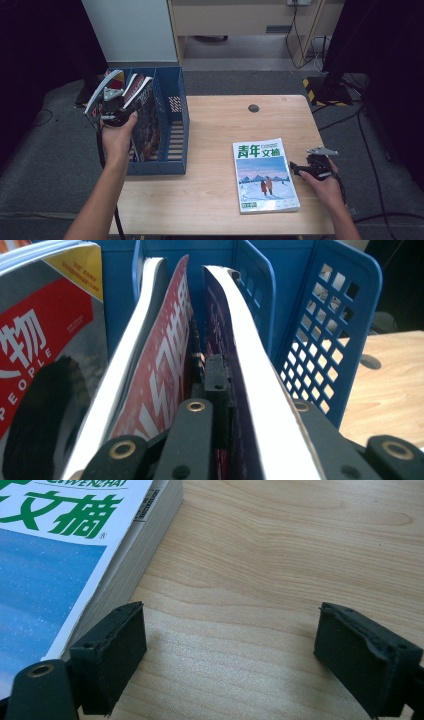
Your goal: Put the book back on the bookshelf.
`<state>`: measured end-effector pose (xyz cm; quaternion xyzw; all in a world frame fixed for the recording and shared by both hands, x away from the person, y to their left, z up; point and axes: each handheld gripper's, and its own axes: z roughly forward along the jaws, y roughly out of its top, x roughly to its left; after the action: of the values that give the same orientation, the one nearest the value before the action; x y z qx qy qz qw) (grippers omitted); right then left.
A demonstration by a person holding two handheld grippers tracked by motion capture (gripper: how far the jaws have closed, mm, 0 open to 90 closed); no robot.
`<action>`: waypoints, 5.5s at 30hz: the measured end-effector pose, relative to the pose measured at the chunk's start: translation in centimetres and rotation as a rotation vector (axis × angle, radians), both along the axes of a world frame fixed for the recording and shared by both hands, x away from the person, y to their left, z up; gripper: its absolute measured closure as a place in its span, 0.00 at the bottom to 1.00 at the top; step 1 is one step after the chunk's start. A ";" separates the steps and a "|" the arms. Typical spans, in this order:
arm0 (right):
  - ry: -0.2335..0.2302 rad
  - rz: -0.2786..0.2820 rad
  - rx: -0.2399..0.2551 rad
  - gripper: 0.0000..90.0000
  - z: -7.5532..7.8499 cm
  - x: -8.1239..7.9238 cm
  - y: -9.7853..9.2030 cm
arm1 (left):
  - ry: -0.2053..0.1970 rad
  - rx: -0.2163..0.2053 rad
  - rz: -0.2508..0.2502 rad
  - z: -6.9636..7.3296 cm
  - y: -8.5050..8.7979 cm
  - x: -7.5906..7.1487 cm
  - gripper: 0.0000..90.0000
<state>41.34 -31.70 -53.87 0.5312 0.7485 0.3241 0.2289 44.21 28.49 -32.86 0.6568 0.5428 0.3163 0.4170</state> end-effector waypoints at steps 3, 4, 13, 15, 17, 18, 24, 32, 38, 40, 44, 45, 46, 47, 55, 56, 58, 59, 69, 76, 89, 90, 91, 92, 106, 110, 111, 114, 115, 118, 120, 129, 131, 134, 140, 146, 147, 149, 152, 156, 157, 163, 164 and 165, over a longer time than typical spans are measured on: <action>0.000 0.000 0.000 0.15 0.0 0.0 0.0 | 0.005 0.014 -0.012 -0.1 -0.2 -0.1 0.89; 0.000 0.000 0.000 0.15 0.0 0.0 0.0 | 0.006 0.015 -0.015 -0.1 -0.2 -0.1 0.89; 0.000 0.000 0.000 0.15 0.0 0.0 0.0 | 0.020 0.024 -0.028 0.0 -0.4 0.0 0.86; 0.000 0.000 0.000 0.15 0.0 0.0 0.0 | 0.022 0.021 -0.030 0.0 -0.5 0.0 0.85; 0.000 0.000 0.000 0.15 0.0 0.0 0.0 | 0.025 0.016 -0.028 0.1 -0.5 0.1 0.82; 0.000 0.000 0.000 0.15 0.0 0.0 0.0 | 0.026 0.016 -0.028 0.1 -0.5 0.1 0.81; 0.002 0.004 0.000 0.15 0.0 0.0 0.0 | 0.041 0.028 -0.050 0.1 -0.6 0.3 0.87; 0.003 0.004 0.002 0.15 0.0 0.0 0.0 | 0.017 0.000 -0.054 0.1 -0.6 0.0 0.91; 0.003 0.002 0.003 0.15 0.0 0.0 0.0 | -0.004 -0.077 -0.053 0.2 -0.3 -0.2 0.91; 0.002 0.003 0.001 0.15 0.0 0.0 0.0 | -0.009 -0.073 -0.049 0.1 -0.4 -0.2 0.91; 0.003 0.004 0.002 0.15 0.0 0.0 0.0 | -0.019 -0.072 -0.047 0.1 -0.5 -0.1 0.91; 0.003 0.003 0.002 0.15 0.0 0.0 0.0 | -0.019 -0.072 -0.047 0.1 -0.5 -0.1 0.91; 0.003 0.003 0.003 0.15 0.0 0.0 0.0 | -0.025 -0.075 -0.037 0.0 -0.6 -0.1 0.91; 0.003 0.004 0.002 0.15 0.0 0.0 0.0 | -0.027 -0.078 -0.035 0.0 -0.6 0.0 0.91; 0.004 0.004 0.002 0.15 0.0 0.0 0.0 | -0.055 -0.075 -0.013 0.3 -0.7 0.4 0.91; 0.004 0.003 0.002 0.15 0.0 0.0 0.0 | -0.059 -0.077 -0.014 0.3 -0.7 0.5 0.91; 0.004 0.004 0.002 0.15 0.0 0.0 0.0 | -0.063 -0.084 -0.005 0.2 -0.8 0.8 0.91; 0.004 0.004 0.002 0.15 0.0 0.0 0.0 | -0.064 -0.087 0.000 0.2 -0.8 0.9 0.91; 0.003 0.005 0.001 0.15 0.0 0.0 0.0 | -0.068 -0.105 0.015 -0.8 -1.1 1.8 0.91; 0.004 0.004 0.002 0.15 0.0 0.0 0.0 | -0.073 -0.111 0.012 -0.9 -1.1 1.9 0.91; 0.003 0.007 0.002 0.15 0.0 0.0 0.0 | -0.087 -0.114 0.016 -1.2 -1.4 2.3 0.91; 0.003 0.007 0.002 0.15 0.0 0.0 0.0 | -0.088 -0.115 0.015 -1.2 -1.4 2.3 0.91; 0.003 0.007 0.002 0.15 0.0 0.0 0.0 | -0.087 -0.114 0.016 -1.2 -1.4 2.3 0.91; 0.003 0.007 0.002 0.15 0.0 0.0 0.0 | -0.088 -0.114 0.015 -1.2 -1.4 2.3 0.91; 0.003 0.007 0.002 0.15 0.0 0.0 0.0 | -0.065 -0.081 0.025 -1.0 -1.3 2.0 0.91; 0.003 0.006 0.003 0.15 0.0 0.0 0.0 | -0.034 -0.058 0.027 -0.9 -0.9 1.6 0.91; 0.003 0.007 0.002 0.15 0.0 0.0 0.0 | -0.028 -0.053 0.031 -0.9 -0.8 1.5 0.91; 0.003 0.007 0.002 0.15 0.0 0.0 0.0 | -0.014 -0.054 0.037 -1.0 -0.3 1.1 0.91; 0.003 0.007 0.002 0.15 0.0 0.0 0.0 | -0.010 -0.056 0.036 -1.0 -0.2 1.0 0.91; 0.003 0.007 0.002 0.15 0.0 0.0 0.0 | -0.003 -0.057 0.036 -1.1 0.2 0.8 0.90; 0.003 0.005 0.002 0.15 0.0 0.0 0.0 | -0.002 -0.054 0.037 -1.2 0.4 0.6 0.90; 0.003 0.005 0.002 0.15 0.0 0.0 0.0 | -0.031 -0.080 0.038 -1.4 0.4 0.1 0.84; 0.003 0.005 0.002 0.15 0.0 0.0 0.0 | -0.034 -0.081 0.039 -1.4 0.4 0.0 0.82; 0.004 0.004 0.004 0.15 0.0 0.0 0.0 | -0.044 -0.088 0.041 -1.4 0.5 -0.4 0.79; 0.003 0.005 0.003 0.15 0.0 0.0 0.0 | -0.038 -0.098 0.031 -1.6 0.7 -1.1 0.76; 0.003 0.002 0.004 0.15 0.0 0.0 0.1 | -0.036 -0.110 0.033 -1.9 1.0 -1.7 0.74; 0.004 0.002 0.004 0.15 0.0 0.0 0.0 | -0.037 -0.110 0.030 -2.0 1.0 -1.8 0.74; 0.001 0.003 0.003 0.15 0.0 0.0 0.0 | -0.035 -0.112 0.028 -2.1 1.2 -2.0 0.75; 0.000 0.002 0.002 0.15 0.0 0.0 0.0 | -0.038 -0.119 0.029 -2.2 1.4 -2.3 0.74; 0.001 -0.004 0.005 0.15 0.0 0.0 0.1 | -0.040 -0.120 0.029 -2.3 1.7 -2.8 0.74; -0.001 -0.003 0.004 0.15 0.0 0.0 0.1 | -0.039 -0.120 0.029 -2.4 1.8 -3.0 0.74; -0.001 -0.003 0.004 0.15 0.0 0.0 0.1 | -0.033 -0.125 0.017 -2.9 2.3 -3.8 0.74; -0.001 -0.003 0.003 0.15 0.0 0.0 0.1 | -0.033 -0.123 0.015 -3.0 2.3 -4.0 0.74; 0.000 -0.003 0.004 0.15 0.0 0.0 0.1 | -0.033 -0.124 0.012 -3.0 2.3 -4.1 0.73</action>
<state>41.32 -31.62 -53.88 0.5328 0.7470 0.3254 0.2285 40.07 30.78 -35.90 0.6211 0.5583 0.2954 0.4640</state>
